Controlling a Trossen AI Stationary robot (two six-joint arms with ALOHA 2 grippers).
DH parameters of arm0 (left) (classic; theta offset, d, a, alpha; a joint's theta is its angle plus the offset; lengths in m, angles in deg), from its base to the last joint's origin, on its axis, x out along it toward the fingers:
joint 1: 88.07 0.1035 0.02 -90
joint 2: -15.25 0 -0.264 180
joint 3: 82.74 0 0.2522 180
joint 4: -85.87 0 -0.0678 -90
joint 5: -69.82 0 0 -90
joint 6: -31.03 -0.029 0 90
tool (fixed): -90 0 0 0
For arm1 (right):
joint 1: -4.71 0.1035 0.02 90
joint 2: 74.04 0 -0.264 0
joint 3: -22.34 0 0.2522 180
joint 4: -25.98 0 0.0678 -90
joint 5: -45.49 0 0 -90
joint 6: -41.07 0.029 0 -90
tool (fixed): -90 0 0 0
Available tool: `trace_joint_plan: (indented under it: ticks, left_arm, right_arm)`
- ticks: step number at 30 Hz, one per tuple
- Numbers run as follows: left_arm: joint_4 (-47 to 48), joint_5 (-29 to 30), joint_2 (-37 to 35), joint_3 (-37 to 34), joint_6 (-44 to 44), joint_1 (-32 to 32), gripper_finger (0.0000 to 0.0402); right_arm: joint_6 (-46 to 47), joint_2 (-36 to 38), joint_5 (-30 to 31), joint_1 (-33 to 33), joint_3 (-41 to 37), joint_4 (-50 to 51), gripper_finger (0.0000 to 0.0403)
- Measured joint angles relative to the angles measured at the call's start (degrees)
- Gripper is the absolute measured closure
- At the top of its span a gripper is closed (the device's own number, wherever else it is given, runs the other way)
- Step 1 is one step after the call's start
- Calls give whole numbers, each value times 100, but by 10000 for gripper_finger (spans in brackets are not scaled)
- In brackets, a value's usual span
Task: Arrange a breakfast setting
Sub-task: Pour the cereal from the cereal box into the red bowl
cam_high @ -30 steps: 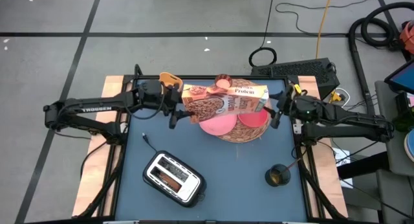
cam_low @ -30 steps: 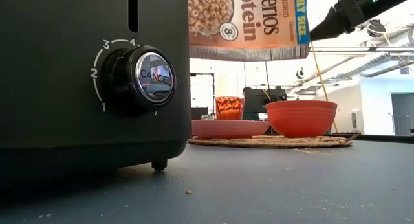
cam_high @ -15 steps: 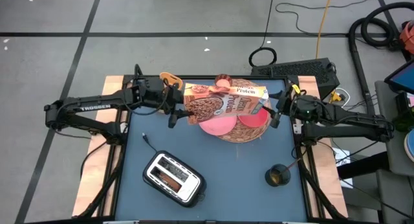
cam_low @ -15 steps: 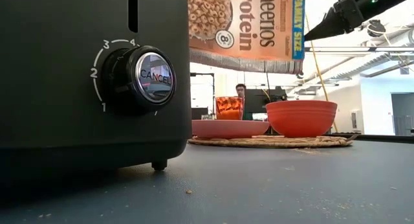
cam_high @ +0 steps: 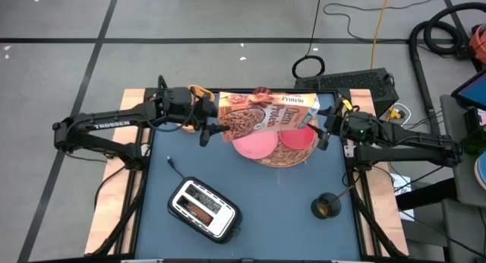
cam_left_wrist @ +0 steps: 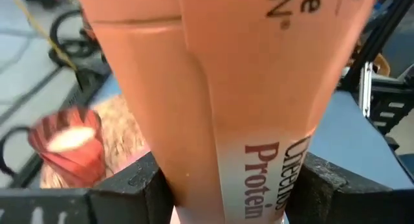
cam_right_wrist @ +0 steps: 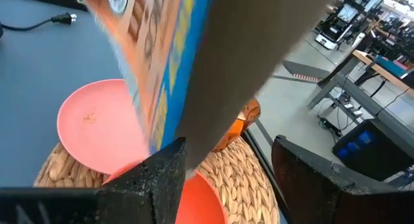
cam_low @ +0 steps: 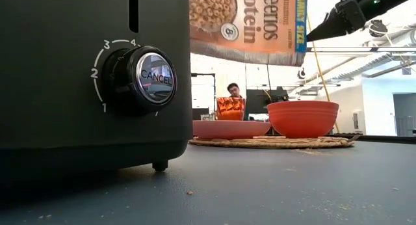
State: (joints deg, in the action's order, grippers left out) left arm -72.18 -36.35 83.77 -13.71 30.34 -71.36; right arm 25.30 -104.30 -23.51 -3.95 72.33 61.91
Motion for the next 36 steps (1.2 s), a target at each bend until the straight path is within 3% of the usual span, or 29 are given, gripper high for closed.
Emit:
trace_joint_plan:
  ticks: [3,10,36]
  left_arm:
    - [328,21,195,-31,99,0,179]
    - [74,32,231,-20,-7,33,179]
    - [182,21,208,216,39,90,179]
  right_arm:
    - [-34,-1,29,0,0,-4,188]
    - [-93,-2,295,2,0,35,188]
    - [-145,-1,298,0,-1,38,188]
